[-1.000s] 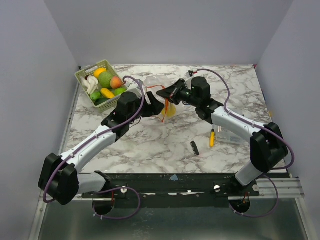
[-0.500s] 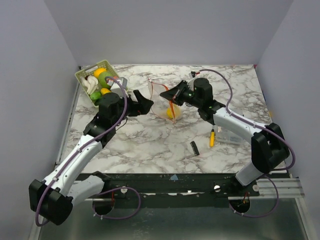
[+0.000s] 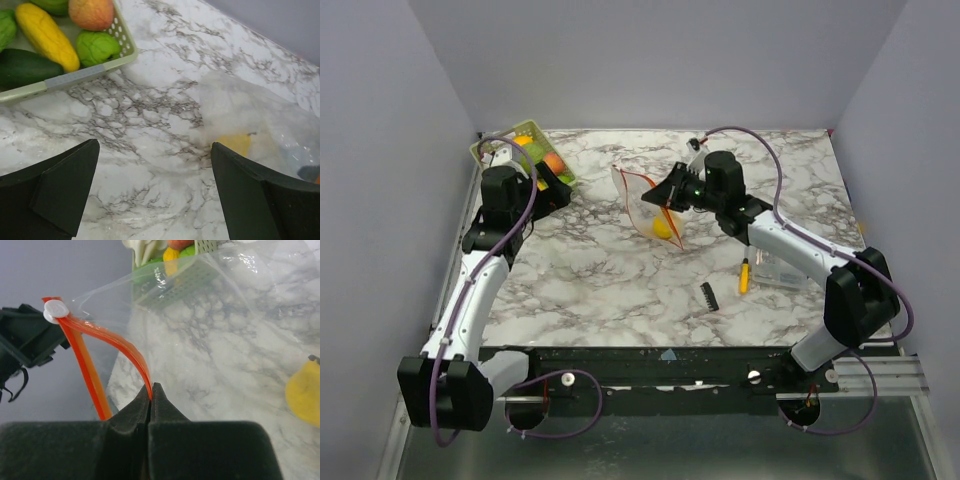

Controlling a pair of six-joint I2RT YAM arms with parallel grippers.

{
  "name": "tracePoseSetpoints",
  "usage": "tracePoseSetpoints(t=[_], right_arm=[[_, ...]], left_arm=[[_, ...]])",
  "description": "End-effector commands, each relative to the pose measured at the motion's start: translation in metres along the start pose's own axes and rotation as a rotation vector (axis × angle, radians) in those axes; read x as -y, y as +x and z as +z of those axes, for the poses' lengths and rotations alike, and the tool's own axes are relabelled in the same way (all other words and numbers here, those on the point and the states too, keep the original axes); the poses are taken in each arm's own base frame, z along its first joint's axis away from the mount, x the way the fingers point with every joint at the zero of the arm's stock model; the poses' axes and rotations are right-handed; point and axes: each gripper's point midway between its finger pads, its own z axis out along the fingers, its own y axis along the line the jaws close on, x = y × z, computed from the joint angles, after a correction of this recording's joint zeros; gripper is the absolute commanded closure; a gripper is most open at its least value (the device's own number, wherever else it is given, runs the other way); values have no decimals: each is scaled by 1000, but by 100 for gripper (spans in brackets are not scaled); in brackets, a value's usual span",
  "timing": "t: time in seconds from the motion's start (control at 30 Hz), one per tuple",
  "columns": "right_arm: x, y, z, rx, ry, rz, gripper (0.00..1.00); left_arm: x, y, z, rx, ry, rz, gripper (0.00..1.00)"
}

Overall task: Place the food in the zip-top bag and seal the zipper
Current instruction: Pick up the fake vegetable from the bin.

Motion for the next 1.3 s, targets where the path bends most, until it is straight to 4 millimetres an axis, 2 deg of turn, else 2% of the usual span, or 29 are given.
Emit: tracePoseSetpoints(t=[0.0,0.1,0.27,0.37,0.47,0.63,0.8,1.0,1.27], right_arm=[[9,13,4,-75,1,-65,99],[8,15,5,-87,-9,-71,99],[11,17,4,-90,-8,-86,99],[11,16,3,-83,-3,-97,99],[11,16,1,-81,-2,-104,99],[11,18,1,-86,-16,-104,99],[13,21,2,-92,-16,-101,99],[15,26,5,-110,-30,-90,99],[15,26,5,-111,-28,-92,99]], left_arm=[[-38,-17,17,-28,-139,-15,4],[-71,-25,34,-62,-250,-47,4],[-114,-39,62,-131,-436,-26,4],[-134,-42,80,-204,-523,30,4],[-146,-49,97,-280,-569,95,4],[-170,-43,108,-361,-656,177,5],[-186,-39,108,-401,-699,261,5],[-194,-27,120,-448,-669,289,7],[-200,-26,130,-455,-665,297,30]])
